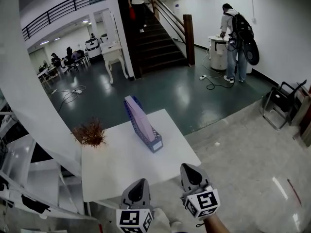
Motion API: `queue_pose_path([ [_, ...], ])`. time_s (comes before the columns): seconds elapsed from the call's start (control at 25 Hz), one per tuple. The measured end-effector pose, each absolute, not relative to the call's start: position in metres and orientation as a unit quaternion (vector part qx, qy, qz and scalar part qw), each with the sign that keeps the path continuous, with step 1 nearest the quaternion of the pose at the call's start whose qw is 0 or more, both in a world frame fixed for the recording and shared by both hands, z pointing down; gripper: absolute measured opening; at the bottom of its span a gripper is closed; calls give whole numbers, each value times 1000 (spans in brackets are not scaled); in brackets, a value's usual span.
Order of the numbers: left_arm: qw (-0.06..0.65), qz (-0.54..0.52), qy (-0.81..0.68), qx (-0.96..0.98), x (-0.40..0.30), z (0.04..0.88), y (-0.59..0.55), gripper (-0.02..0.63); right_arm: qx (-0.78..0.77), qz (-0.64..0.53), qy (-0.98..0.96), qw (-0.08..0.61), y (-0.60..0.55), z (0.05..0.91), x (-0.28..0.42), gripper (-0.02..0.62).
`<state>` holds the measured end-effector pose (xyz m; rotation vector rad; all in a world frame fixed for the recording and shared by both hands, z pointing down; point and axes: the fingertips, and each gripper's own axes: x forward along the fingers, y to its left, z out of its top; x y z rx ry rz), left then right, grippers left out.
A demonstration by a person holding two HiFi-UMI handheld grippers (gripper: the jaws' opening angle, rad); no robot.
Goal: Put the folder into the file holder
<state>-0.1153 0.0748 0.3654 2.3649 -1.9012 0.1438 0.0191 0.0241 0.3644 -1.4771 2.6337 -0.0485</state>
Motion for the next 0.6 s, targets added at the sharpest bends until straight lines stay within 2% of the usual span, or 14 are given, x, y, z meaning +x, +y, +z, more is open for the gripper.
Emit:
queue_pose_path([
  [0.6, 53, 50, -620, 781, -106, 361, 75, 6, -477, -10, 877, 53, 26, 354, 21, 0],
])
